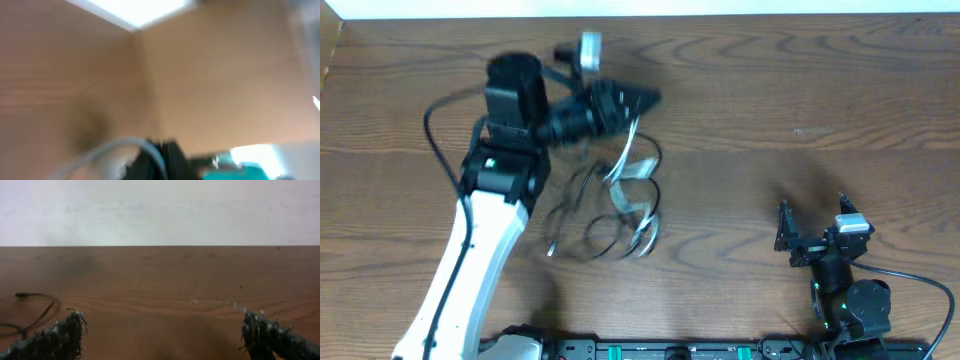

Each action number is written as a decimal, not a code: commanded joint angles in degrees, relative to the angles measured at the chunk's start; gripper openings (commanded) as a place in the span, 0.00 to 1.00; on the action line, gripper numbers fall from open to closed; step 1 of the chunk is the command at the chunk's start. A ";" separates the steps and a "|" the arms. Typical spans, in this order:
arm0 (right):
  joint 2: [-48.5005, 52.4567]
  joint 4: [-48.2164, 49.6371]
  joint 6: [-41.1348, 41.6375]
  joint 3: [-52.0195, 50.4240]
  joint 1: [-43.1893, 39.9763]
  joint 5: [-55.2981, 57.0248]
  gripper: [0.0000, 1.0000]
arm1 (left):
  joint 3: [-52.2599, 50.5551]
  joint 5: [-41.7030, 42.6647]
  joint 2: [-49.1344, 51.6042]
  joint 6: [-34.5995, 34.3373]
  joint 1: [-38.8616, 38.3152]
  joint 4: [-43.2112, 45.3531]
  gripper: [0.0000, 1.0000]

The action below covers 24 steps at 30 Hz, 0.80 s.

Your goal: Untangle cables

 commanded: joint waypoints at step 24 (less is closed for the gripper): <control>-0.31 -0.17 0.72 -0.07 -0.28 0.48 0.99 | 1.60 -9.27 -3.45 -6.36 -1.07 -11.58 0.07</control>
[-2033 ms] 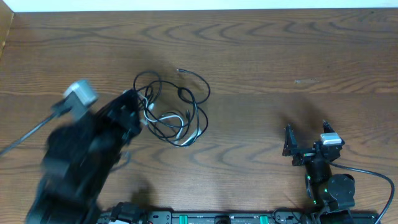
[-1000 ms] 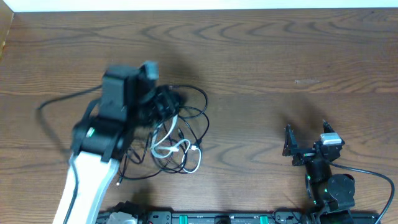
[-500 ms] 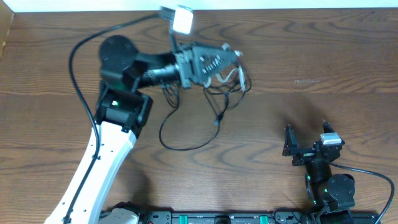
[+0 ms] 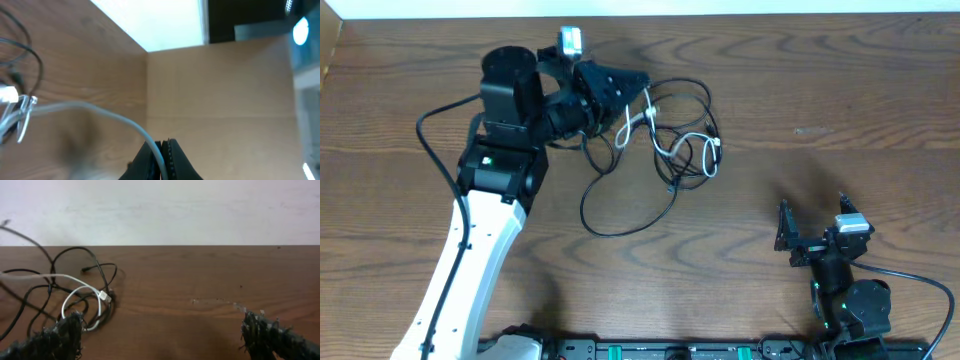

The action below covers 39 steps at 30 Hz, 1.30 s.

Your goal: Untangle cables

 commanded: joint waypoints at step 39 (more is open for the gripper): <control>-0.33 -0.22 0.72 -0.07 -0.28 0.44 0.99 | 29.03 -65.55 1.99 20.83 -0.04 -70.62 0.08</control>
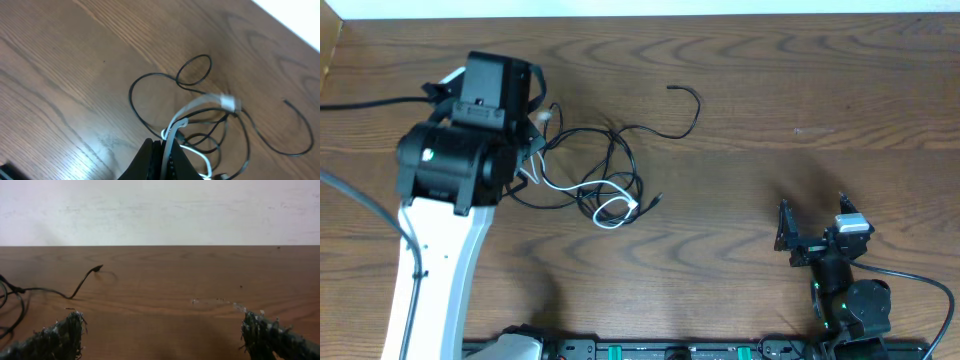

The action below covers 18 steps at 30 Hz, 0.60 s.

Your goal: Untangle cables

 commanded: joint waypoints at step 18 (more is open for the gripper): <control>-0.33 -0.22 0.72 -0.07 -0.28 0.46 0.99 | -2.49 14.84 16.85 5.60 0.15 0.55 0.73</control>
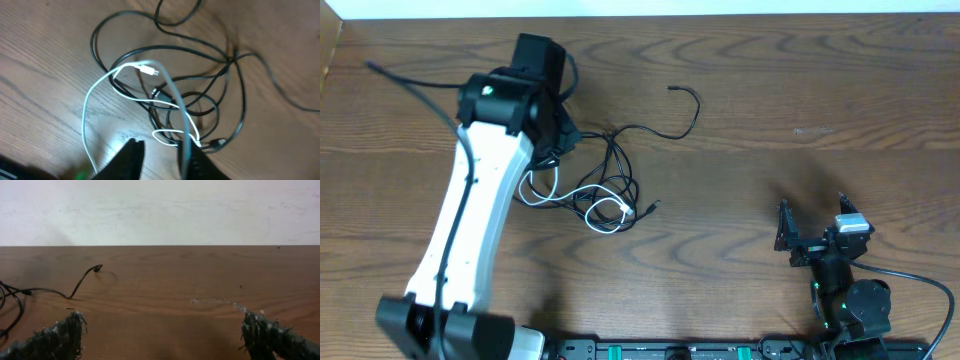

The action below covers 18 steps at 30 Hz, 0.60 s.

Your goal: Untangle cables

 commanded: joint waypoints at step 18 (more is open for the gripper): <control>-0.33 -0.20 0.72 -0.07 -0.28 0.46 0.99 | -6.67 -3.34 6.10 -1.16 0.13 -3.48 0.91</control>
